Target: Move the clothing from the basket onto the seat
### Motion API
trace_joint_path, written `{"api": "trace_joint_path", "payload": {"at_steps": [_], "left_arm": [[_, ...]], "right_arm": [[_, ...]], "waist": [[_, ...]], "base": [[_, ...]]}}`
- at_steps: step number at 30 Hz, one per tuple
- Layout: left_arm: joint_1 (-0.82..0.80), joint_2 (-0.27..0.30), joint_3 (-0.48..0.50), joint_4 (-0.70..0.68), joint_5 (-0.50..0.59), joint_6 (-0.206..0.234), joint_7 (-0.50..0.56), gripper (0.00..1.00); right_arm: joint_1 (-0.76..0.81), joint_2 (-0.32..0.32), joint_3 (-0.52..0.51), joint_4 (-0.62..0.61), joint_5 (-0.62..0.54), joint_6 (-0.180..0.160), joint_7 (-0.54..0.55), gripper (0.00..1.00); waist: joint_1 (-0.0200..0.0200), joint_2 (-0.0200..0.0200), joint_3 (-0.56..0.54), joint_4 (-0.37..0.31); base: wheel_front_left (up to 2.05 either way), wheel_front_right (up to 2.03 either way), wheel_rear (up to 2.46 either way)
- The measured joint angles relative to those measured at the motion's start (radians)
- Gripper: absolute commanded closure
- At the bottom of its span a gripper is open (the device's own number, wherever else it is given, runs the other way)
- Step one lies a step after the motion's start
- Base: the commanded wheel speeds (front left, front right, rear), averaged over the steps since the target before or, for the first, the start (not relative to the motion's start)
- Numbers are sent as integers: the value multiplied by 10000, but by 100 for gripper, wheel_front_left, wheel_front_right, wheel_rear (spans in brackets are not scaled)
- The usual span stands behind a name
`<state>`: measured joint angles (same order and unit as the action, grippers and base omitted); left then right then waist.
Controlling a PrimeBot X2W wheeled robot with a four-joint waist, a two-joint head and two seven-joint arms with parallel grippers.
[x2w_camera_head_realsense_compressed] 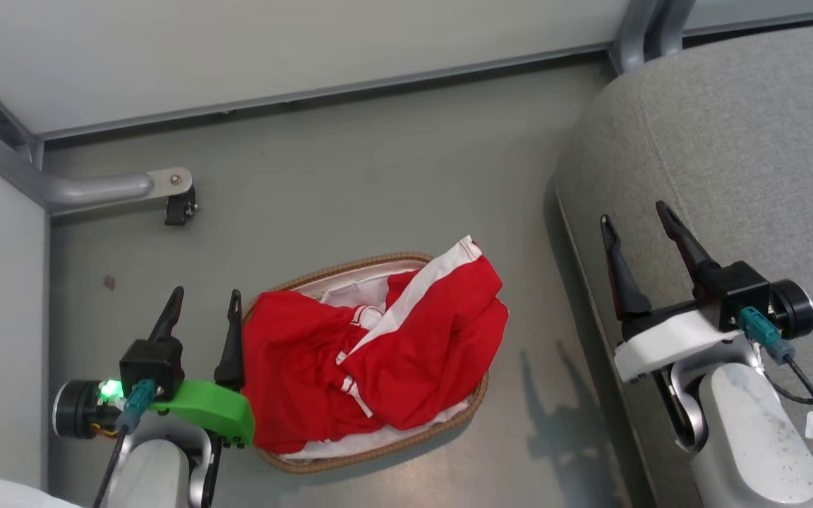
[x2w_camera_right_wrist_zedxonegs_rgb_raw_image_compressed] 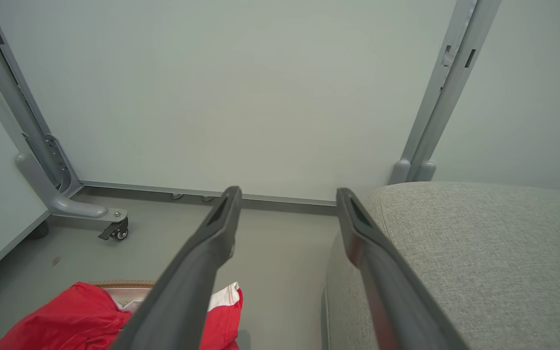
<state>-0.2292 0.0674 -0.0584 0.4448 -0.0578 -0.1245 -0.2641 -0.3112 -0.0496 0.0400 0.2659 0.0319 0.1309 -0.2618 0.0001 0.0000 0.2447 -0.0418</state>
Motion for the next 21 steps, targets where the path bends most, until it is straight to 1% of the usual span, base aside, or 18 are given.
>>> {"api": "trace_joint_path", "payload": {"at_steps": [8,15,21], "left_arm": [[-1325,357,-842,648,-230,-44,2,0],[-2540,1020,-1854,1386,-376,-46,0,0],[-3394,1367,-2823,2224,-380,-48,2,0]], "right_arm": [[-717,-2,109,-428,221,0,-2,0],[-1537,8,627,-880,679,2,-2,0],[-1851,-6,855,-1289,913,2,-2,0]], "waist": [[0,0,1419,-242],[0,0,2680,-547],[0,0,3698,-833]], "base": [[0,0,0],[0,0,0],[0,0,0]]}}
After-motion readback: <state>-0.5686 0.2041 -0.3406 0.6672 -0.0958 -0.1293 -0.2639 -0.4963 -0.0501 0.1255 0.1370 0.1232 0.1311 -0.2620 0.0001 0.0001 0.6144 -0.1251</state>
